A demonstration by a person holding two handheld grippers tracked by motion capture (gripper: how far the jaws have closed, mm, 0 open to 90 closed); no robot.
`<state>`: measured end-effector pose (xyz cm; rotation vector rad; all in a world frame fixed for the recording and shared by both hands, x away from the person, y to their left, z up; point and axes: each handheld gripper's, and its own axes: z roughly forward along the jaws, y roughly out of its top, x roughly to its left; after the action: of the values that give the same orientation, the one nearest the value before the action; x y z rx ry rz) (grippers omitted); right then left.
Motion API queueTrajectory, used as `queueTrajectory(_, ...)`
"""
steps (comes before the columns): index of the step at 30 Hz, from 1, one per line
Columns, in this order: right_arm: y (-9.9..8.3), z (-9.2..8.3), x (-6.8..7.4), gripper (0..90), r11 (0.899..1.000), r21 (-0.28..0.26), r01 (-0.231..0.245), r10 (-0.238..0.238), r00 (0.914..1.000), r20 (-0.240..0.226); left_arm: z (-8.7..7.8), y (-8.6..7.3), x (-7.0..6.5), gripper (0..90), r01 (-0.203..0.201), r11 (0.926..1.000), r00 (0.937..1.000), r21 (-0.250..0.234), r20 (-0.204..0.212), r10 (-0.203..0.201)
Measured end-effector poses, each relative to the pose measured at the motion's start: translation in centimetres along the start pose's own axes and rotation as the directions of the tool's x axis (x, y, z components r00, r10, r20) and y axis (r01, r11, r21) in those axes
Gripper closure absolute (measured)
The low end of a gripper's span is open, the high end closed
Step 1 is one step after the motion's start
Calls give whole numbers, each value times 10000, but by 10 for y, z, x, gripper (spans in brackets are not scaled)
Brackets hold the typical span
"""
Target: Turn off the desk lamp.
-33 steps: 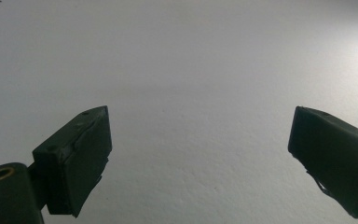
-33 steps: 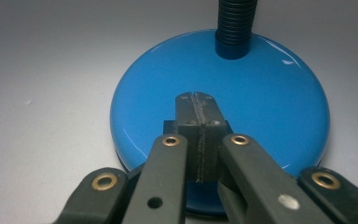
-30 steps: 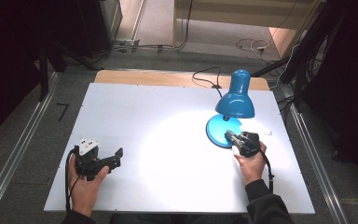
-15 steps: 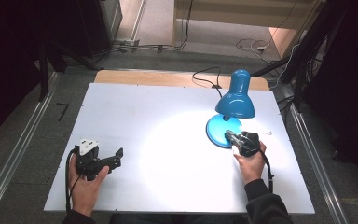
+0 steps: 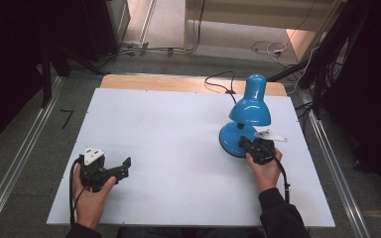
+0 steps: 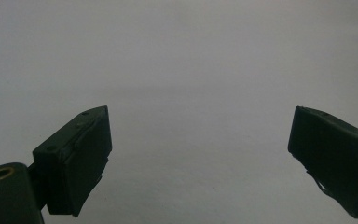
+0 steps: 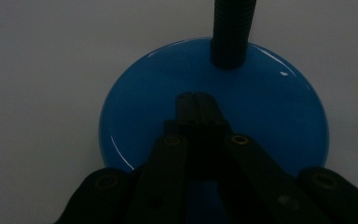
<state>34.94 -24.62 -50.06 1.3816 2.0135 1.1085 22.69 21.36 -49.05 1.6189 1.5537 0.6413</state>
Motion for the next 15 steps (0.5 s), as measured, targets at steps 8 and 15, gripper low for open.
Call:
queueTrajectory(8,2,2,-4,879,9992,66,-388,388,9992,-45,0,0,0,68,30,10000,10000,-30,16,-30)
queueTrajectory(15,4,-2,-6,765,9984,-126,-546,544,9984,-160,0,0,1,68,42,10000,10000,-40,6,-42)
